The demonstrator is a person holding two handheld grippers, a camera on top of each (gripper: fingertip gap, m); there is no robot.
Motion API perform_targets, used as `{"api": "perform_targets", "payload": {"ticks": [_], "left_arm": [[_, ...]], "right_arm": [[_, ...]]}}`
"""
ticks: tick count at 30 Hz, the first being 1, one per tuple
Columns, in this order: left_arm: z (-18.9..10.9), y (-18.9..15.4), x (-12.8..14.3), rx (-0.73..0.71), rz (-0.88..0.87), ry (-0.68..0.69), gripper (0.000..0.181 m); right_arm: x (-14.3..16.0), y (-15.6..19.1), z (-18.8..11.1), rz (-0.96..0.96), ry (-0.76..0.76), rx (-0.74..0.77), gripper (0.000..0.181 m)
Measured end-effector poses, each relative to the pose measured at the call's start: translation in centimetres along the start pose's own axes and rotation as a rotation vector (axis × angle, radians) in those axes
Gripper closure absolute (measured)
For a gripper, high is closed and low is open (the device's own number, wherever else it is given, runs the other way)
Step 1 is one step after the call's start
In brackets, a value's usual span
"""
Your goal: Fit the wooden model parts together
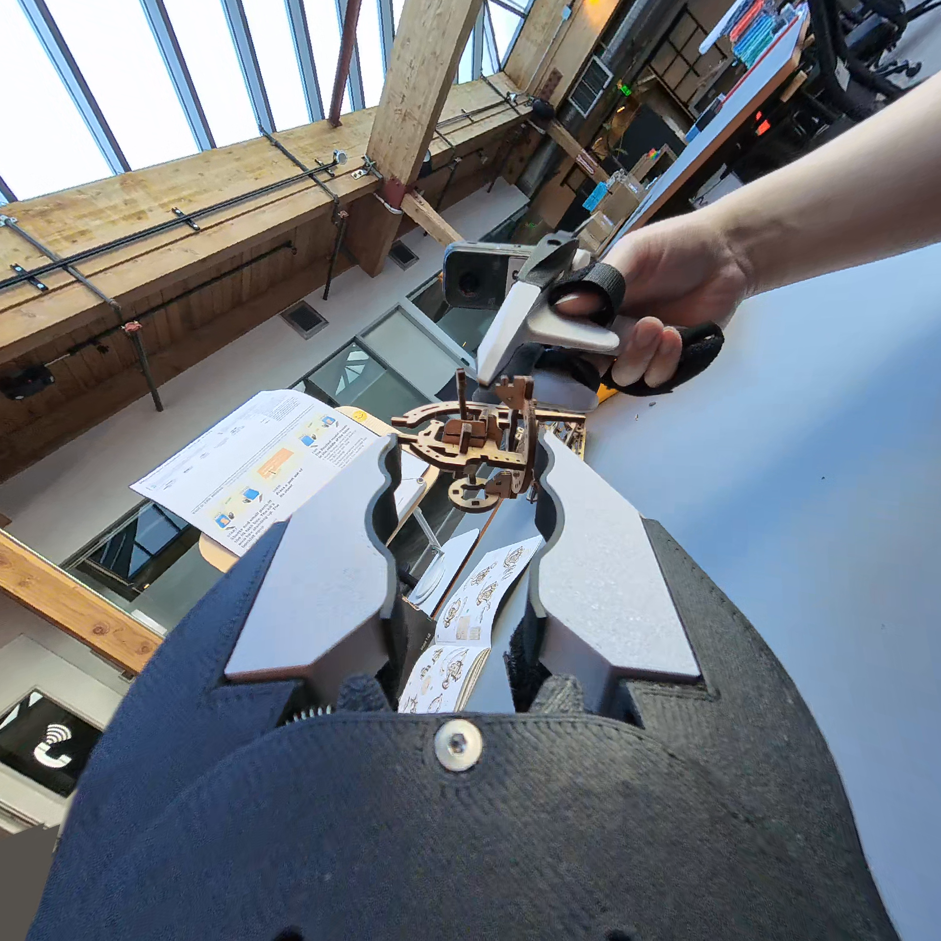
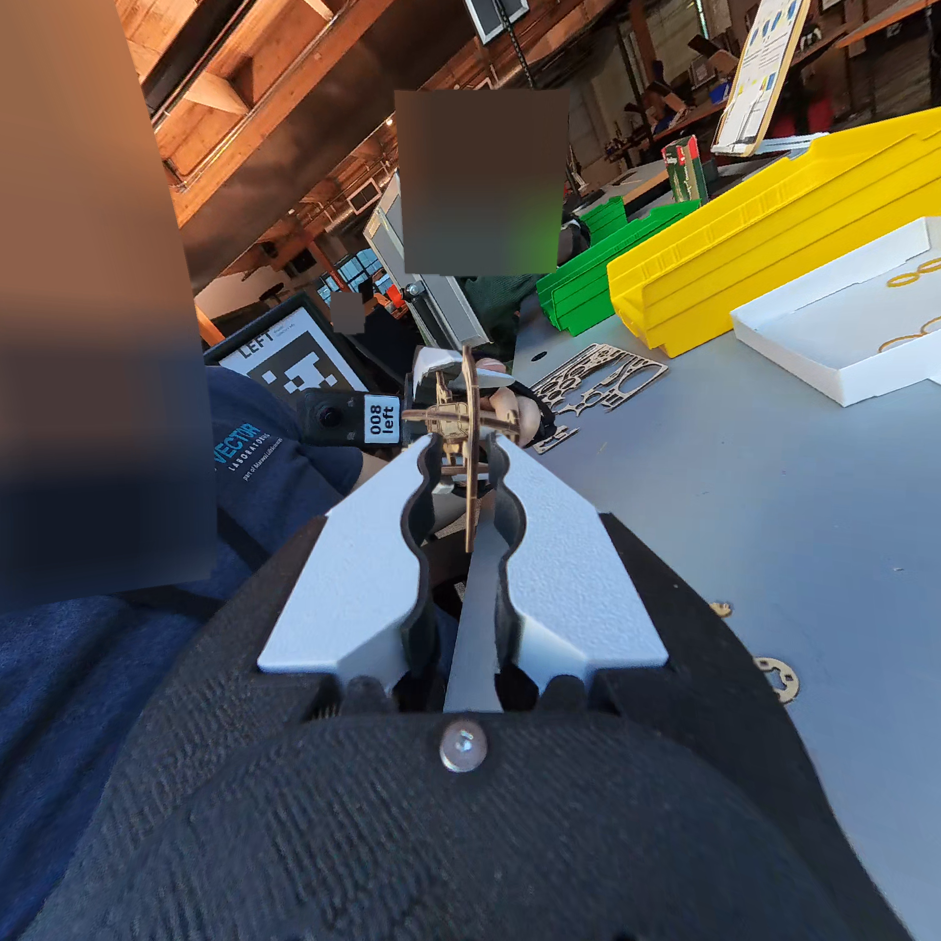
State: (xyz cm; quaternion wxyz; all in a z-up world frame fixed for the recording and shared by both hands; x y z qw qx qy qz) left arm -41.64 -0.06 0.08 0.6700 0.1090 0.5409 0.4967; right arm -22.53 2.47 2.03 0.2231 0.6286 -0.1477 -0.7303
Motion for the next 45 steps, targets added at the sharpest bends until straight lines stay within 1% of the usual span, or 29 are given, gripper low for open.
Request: {"api": "perform_targets", "payload": {"ticks": [1, 7, 17, 21, 28, 34, 37, 39, 40, 42, 45], "left_arm": [[0.0, -0.1, 0.0, -0.001, 0.010, 0.001, 0.130], [0.0, -0.4, -0.1, 0.022, 0.034, -0.012, 0.130], [-0.1, -0.7, -0.2, 0.024, 0.035, -0.024, 0.130], [-0.1, -0.8, -0.1, 0.028, 0.017, -0.018, 0.130], [-0.1, -0.8, 0.3, 0.041, -0.052, 0.013, 0.118], [-0.6, -0.3, 0.9, 0.029, -0.163, 0.056, 0.107], [-1.2, 0.9, 1.0, -0.010, -0.247, 0.067, 0.112], [-1.5, 1.9, 0.9, -0.047, -0.325, 0.074, 0.124], [-1.5, 2.3, 0.7, -0.052, -0.377, 0.086, 0.127], [-1.3, 2.9, 0.5, -0.038, -0.478, 0.104, 0.128], [-1.0, 3.3, 0.7, -0.017, -0.552, 0.136, 0.130]], "right_arm": [[0.1, 0.0, 0.0, 0.006, 0.006, -0.009, 0.169], [0.5, -0.3, -0.2, 0.030, 0.021, -0.031, 0.179], [0.9, -0.5, -0.3, 0.030, 0.015, -0.103, 0.180], [1.0, -0.9, -0.4, 0.042, 0.010, -0.104, 0.180], [0.8, -1.1, -0.5, 0.059, -0.022, -0.089, 0.180], [0.4, -1.3, -1.2, -0.004, -0.048, 0.007, 0.180], [0.3, -1.0, -1.4, -0.095, -0.057, 0.086, 0.180], [0.4, -0.9, -1.4, -0.181, -0.032, 0.162, 0.180], [0.4, -0.8, -1.3, -0.226, -0.014, 0.201, 0.180], [0.6, -0.7, -1.1, -0.295, 0.030, 0.274, 0.180], [0.8, -0.8, -0.9, -0.302, 0.057, 0.288, 0.180]]}}
Point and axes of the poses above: each gripper's, where its closed fingertips meet, z out along the fingers, x out of its underside, y = z × x across the jaws, the point moved 9 cm from there along -z, back along the fingers, and after that the axes turned 13 degrees about -x, right-handed, at the moved point
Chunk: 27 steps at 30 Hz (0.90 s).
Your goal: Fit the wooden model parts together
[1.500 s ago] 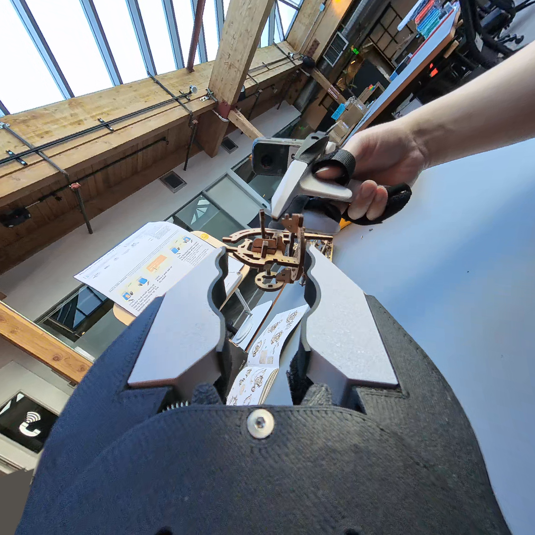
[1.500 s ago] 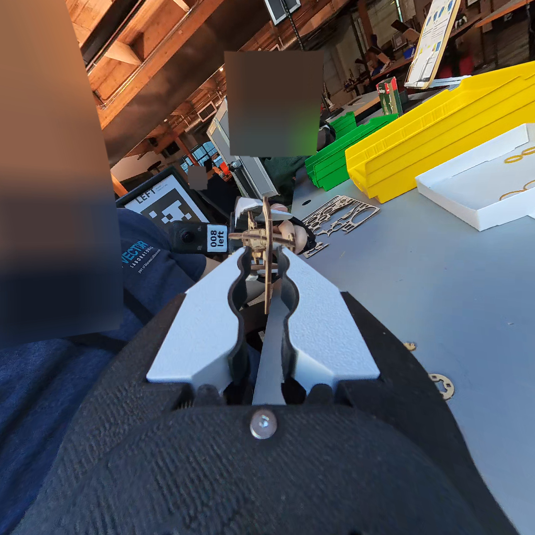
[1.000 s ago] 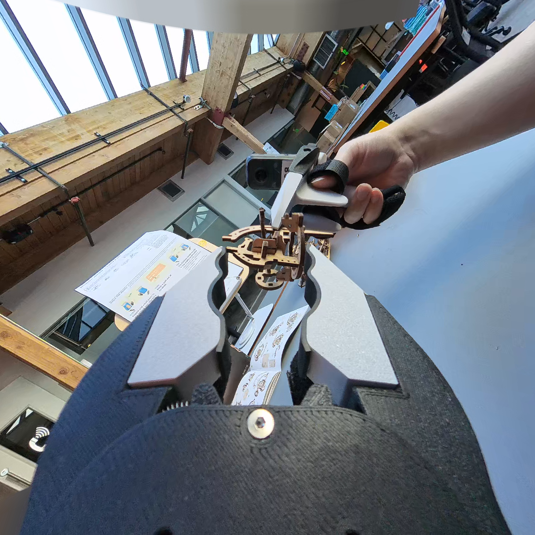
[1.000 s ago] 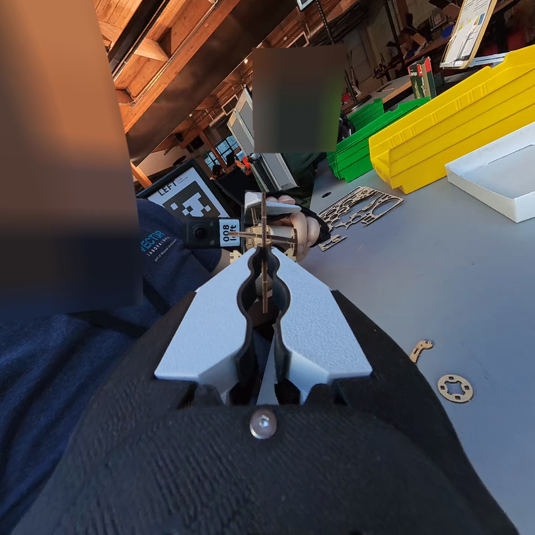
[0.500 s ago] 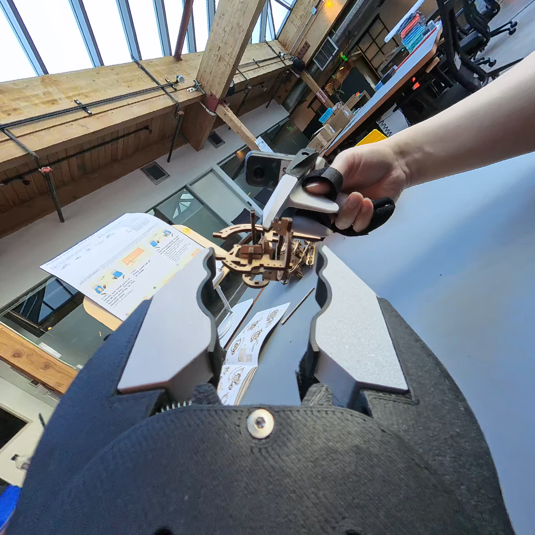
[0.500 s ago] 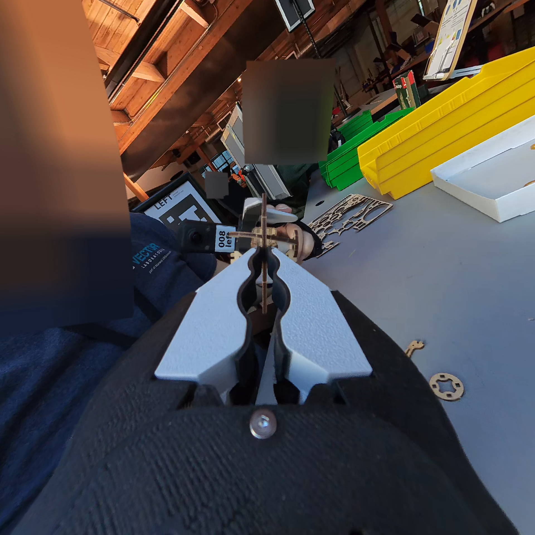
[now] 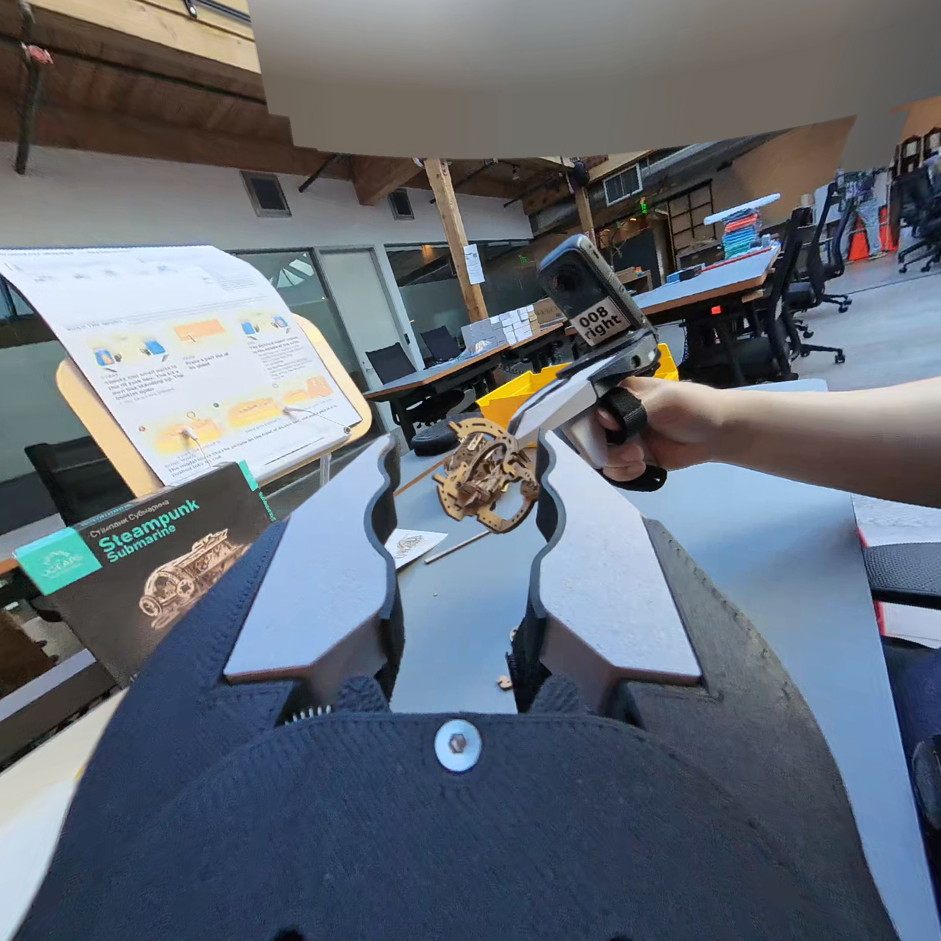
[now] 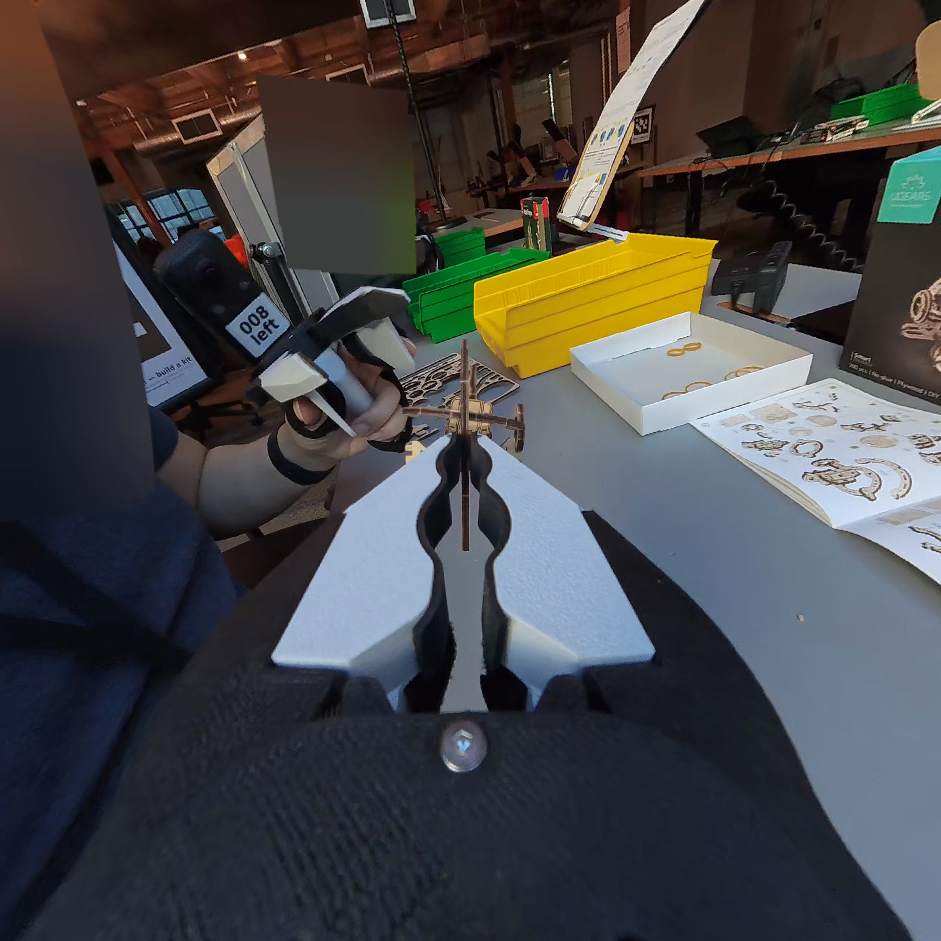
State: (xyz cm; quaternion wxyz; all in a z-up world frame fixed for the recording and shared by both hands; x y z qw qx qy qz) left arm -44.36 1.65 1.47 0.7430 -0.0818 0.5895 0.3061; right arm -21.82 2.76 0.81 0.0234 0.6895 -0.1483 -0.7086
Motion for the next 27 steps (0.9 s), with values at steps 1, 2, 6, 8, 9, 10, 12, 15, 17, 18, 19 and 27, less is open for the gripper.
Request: {"api": "perform_targets", "payload": {"ticks": [1, 2, 6, 8, 9, 10, 12, 15, 17, 18, 19, 27], "left_arm": [[0.0, 0.2, 0.2, -0.002, -0.014, 0.011, 0.131], [0.0, 0.4, 0.5, 0.005, -0.032, 0.026, 0.132], [-0.1, 1.3, 2.3, 0.019, -0.123, 0.131, 0.136], [-0.2, 1.9, 3.5, 0.006, -0.132, 0.203, 0.138], [-0.3, 2.1, 4.0, 0.018, -0.136, 0.243, 0.140], [-0.3, 2.3, 4.5, 0.035, -0.141, 0.287, 0.140], [-0.2, 2.2, 5.6, 0.104, -0.139, 0.388, 0.140], [0.1, 1.9, 6.9, 0.182, -0.082, 0.486, 0.144], [0.4, 1.7, 7.8, 0.240, -0.061, 0.528, 0.149], [0.7, 1.5, 8.3, 0.271, -0.059, 0.542, 0.149], [0.9, 1.4, 8.9, 0.310, -0.060, 0.561, 0.149], [3.7, 1.3, 12.1, 0.561, 0.056, 0.627, 0.145]], "right_arm": [[0.1, -0.1, 0.0, 0.020, 0.001, -0.007, 0.180], [0.3, -0.2, -0.1, 0.041, 0.000, -0.021, 0.180], [1.5, -1.1, -0.7, 0.110, 0.022, -0.093, 0.180], [2.4, -1.7, -1.4, 0.115, 0.069, -0.141, 0.180], [2.9, -2.1, -1.8, 0.114, 0.092, -0.163, 0.180], [3.3, -2.7, -2.4, 0.117, 0.101, -0.174, 0.180], [3.8, -3.9, -3.5, 0.157, 0.102, -0.200, 0.180], [3.8, -5.4, -5.1, 0.189, 0.069, -0.250, 0.180], [3.6, -6.2, -6.0, 0.212, 0.056, -0.292, 0.180], [3.6, -6.5, -6.4, 0.218, 0.058, -0.311, 0.180], [3.6, -6.8, -6.6, 0.224, 0.065, -0.333, 0.180], [3.8, -8.6, -6.6, 0.355, 0.086, -0.519, 0.180]]}}
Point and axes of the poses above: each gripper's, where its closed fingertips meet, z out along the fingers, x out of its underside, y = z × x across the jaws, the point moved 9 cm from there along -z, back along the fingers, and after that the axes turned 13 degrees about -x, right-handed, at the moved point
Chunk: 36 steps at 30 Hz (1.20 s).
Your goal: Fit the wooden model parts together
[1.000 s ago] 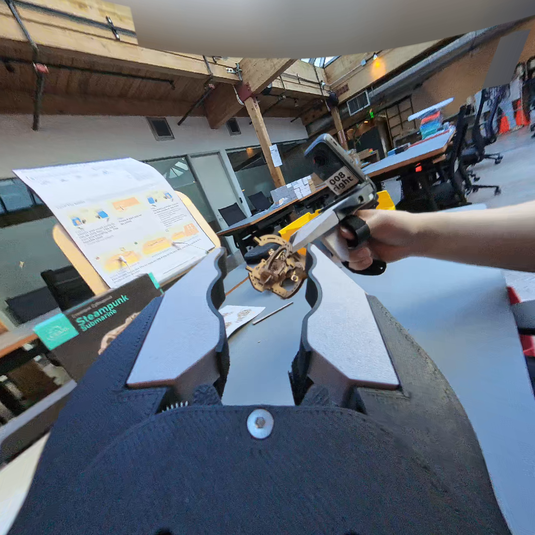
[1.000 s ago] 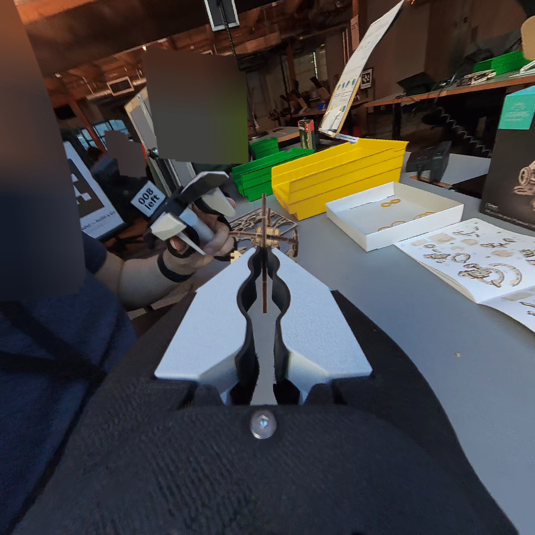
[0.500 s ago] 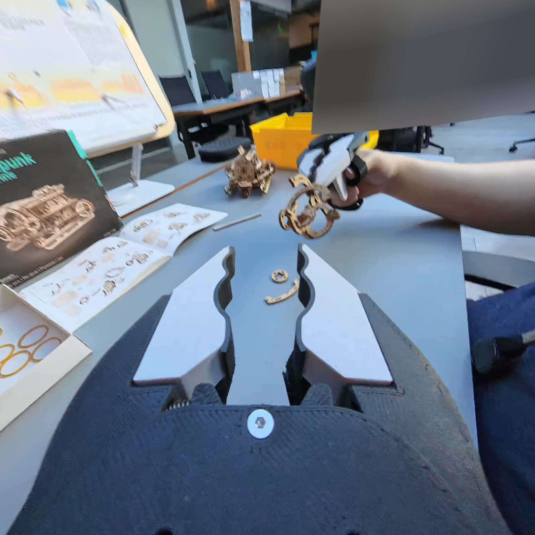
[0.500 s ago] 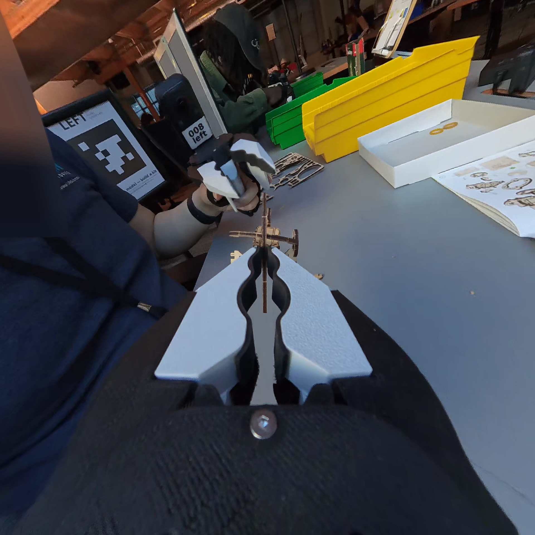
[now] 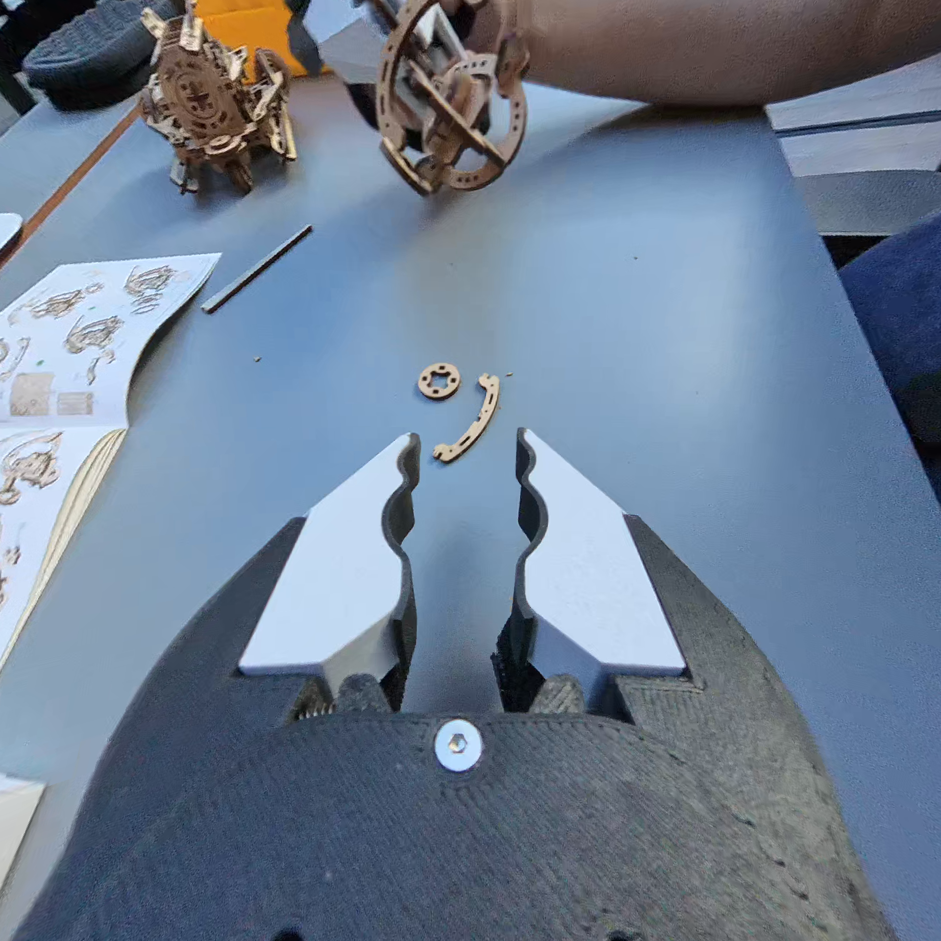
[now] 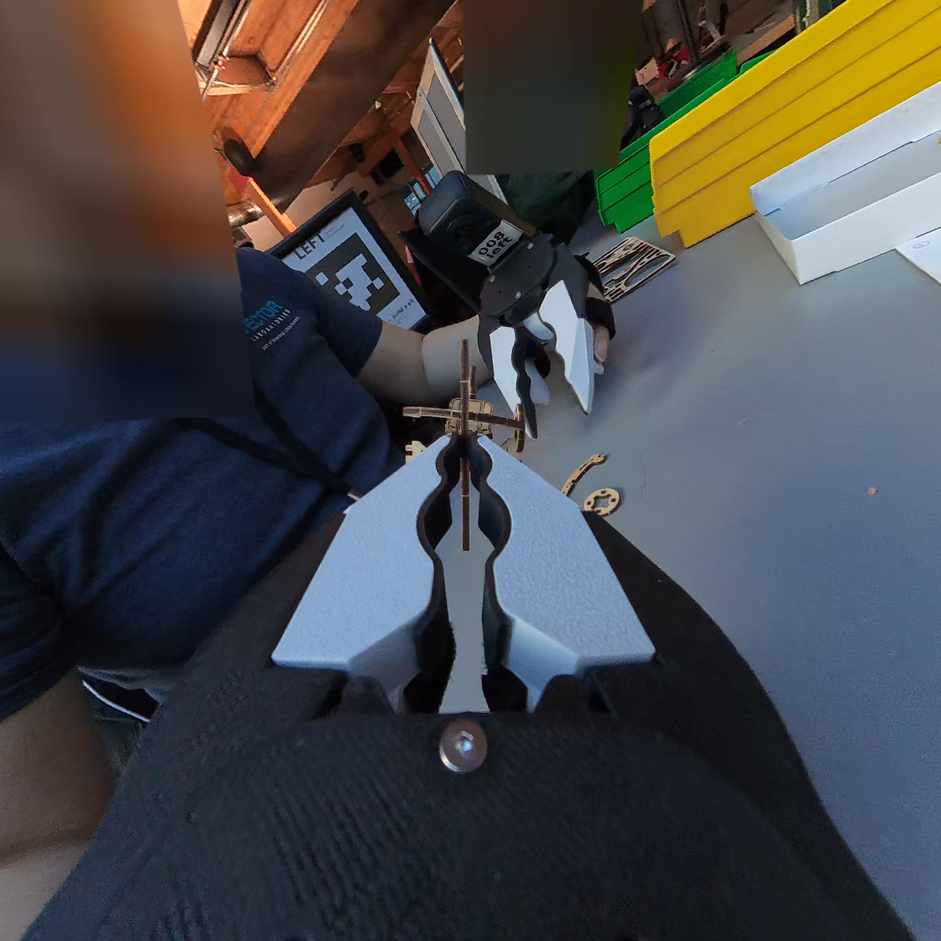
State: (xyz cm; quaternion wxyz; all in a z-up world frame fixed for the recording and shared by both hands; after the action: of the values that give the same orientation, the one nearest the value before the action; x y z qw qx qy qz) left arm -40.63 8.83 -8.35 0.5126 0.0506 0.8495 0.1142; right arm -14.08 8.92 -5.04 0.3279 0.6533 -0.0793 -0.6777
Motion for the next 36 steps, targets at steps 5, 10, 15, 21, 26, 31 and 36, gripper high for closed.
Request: {"api": "perform_targets", "payload": {"ticks": [5, 10, 15, 21, 26, 31, 36], "left_arm": [[0.5, 0.1, -2.5, 0.120, 0.019, -0.089, 0.150], [0.1, 0.9, -5.8, 0.148, -0.160, -0.330, 0.147], [0.3, 2.3, -5.8, 0.241, -0.366, -0.377, 0.153], [0.1, 2.6, -7.1, 0.294, -0.385, -0.437, 0.151], [0.5, 3.0, -8.3, 0.422, -0.544, -0.563, 0.151], [0.5, 2.6, -7.5, 0.342, -0.501, -0.600, 0.145], [0.2, 2.2, -7.3, 0.320, -0.447, -0.642, 0.144]], "right_arm": [[-0.2, -0.9, 0.0, 0.047, -0.126, -0.107, 0.181], [-0.4, -0.6, 1.1, 0.069, -0.211, -0.228, 0.180], [-1.0, -0.3, 2.0, 0.073, -0.280, -0.347, 0.181], [-1.8, -0.3, 2.0, 0.083, -0.411, -0.473, 0.181], [-1.6, -0.5, 2.8, 0.076, -0.398, -0.493, 0.180], [-1.1, -1.1, 3.1, 0.100, -0.401, -0.498, 0.181], [-0.8, -1.6, 3.5, 0.150, -0.374, -0.507, 0.180]]}}
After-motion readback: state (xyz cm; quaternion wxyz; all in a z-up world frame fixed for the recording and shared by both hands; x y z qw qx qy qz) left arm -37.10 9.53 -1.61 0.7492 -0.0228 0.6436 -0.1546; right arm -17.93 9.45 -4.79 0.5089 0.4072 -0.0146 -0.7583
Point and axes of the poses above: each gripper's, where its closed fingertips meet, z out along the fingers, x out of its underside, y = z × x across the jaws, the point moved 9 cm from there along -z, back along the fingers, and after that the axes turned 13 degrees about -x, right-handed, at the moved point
